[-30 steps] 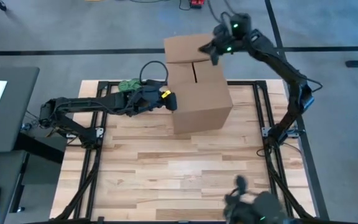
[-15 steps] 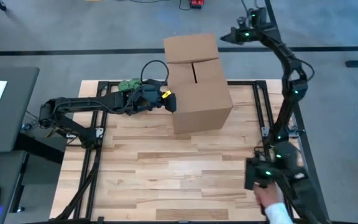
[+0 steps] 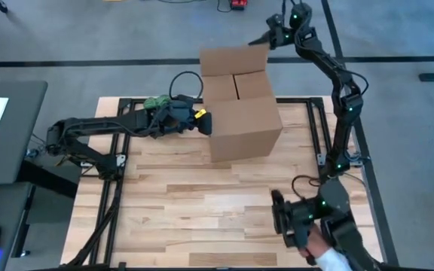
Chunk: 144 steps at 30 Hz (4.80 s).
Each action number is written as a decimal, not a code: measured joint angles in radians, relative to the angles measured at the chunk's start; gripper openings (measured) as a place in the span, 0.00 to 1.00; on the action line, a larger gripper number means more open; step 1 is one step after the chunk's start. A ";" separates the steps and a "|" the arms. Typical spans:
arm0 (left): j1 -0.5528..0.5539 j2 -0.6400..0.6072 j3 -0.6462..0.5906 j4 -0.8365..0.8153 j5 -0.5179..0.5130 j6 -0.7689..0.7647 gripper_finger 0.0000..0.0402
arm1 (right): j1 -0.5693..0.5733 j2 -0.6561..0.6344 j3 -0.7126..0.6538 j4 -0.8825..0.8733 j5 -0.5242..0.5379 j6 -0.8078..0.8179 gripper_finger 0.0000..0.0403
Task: Wrap mug
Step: Close the cardboard box
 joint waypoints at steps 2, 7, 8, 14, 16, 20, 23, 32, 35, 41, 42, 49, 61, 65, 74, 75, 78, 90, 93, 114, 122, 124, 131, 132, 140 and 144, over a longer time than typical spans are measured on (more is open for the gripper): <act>0.015 -0.003 0.000 -0.005 0.002 0.015 0.00 | 0.017 -0.018 0.000 -0.045 -0.039 -0.054 0.00; 0.069 -0.010 -0.001 -0.004 0.004 0.065 0.00 | 0.061 -0.088 0.002 -0.269 -0.084 -0.255 0.00; 0.082 -0.010 -0.001 -0.004 0.009 0.075 0.00 | 0.069 -0.099 0.002 -0.331 -0.080 -0.315 0.00; 0.141 -0.010 -0.001 0.007 0.069 0.123 0.00 | 0.095 -0.131 0.002 -0.844 0.076 -0.734 0.00; 0.151 -0.010 -0.001 0.006 0.079 0.133 0.00 | 0.102 -0.129 0.001 -1.010 0.138 -0.872 0.00; 0.171 -0.026 0.006 0.008 0.119 0.162 0.00 | 0.142 -0.129 0.000 -1.220 0.251 -1.076 0.00; 0.174 -0.074 0.053 0.006 0.135 0.195 0.00 | 0.166 -0.131 0.002 -1.276 0.310 -1.134 0.00; 0.112 -0.152 0.133 0.005 0.450 0.220 0.00 | 0.186 -0.132 0.002 -1.219 0.340 -1.098 0.00; 0.083 -0.052 0.123 0.020 0.416 0.213 0.00 | 0.186 -0.131 0.002 -1.219 0.340 -1.097 0.00; 0.072 0.155 0.143 0.062 0.405 0.133 0.00 | 0.181 -0.139 0.001 -1.240 0.348 -1.098 0.00; 0.076 0.170 0.152 0.037 0.406 0.133 0.00 | 0.178 -0.146 0.000 -1.252 0.358 -1.098 0.00; 0.134 0.165 0.176 -0.067 0.385 0.222 0.00 | 0.195 -0.221 0.001 -1.434 0.586 -1.154 0.00; 0.288 0.150 0.173 -0.107 0.415 0.433 0.00 | 0.397 -0.273 0.001 -1.521 0.743 -1.005 0.00; 0.317 0.152 0.172 -0.090 0.413 0.483 0.00 | 0.500 -0.293 0.001 -1.536 0.820 -0.900 0.00; 0.330 0.155 0.169 -0.040 0.421 0.630 0.00 | 0.753 -0.309 0.000 -1.461 0.893 -0.777 0.00; 0.330 0.155 0.169 -0.039 0.422 0.642 0.00 | 0.773 -0.308 -0.001 -1.436 0.893 -0.775 0.00; 0.331 0.155 0.169 -0.038 0.422 0.658 0.00 | 0.810 -0.307 -0.002 -1.353 0.894 -0.814 0.00; 0.316 0.154 0.170 -0.048 0.424 0.653 0.00 | 0.769 -0.306 -0.007 -1.062 0.877 -0.991 0.00; 0.311 0.150 0.170 -0.045 0.425 0.651 0.00 | 0.761 -0.308 -0.070 -0.926 0.869 -0.973 0.00; 0.083 -0.208 0.171 -0.663 0.388 0.355 0.00 | 0.686 -0.311 -0.358 -0.533 0.850 -0.941 0.00; 0.016 -0.105 0.116 -0.630 0.363 0.315 0.00 | 0.634 -0.309 -0.359 -0.538 0.858 -0.956 0.00; 0.016 -0.067 0.098 -0.571 0.351 0.327 0.00 | 0.626 -0.315 -0.353 -0.546 0.840 -0.950 0.00; 0.017 0.050 0.096 -0.377 0.319 0.358 0.00 | 0.608 -0.353 -0.348 -0.547 0.823 -0.899 0.00; 0.017 0.059 0.097 -0.350 0.320 0.357 0.00 | 0.604 -0.359 -0.348 -0.546 0.819 -0.885 0.00; 0.021 0.069 0.096 -0.271 0.339 0.348 0.00 | 0.584 -0.441 -0.348 -0.556 0.740 -0.857 0.00; 0.027 0.069 0.096 -0.275 0.338 0.338 0.00 | 0.562 -0.475 -0.348 -0.588 0.704 -0.858 0.00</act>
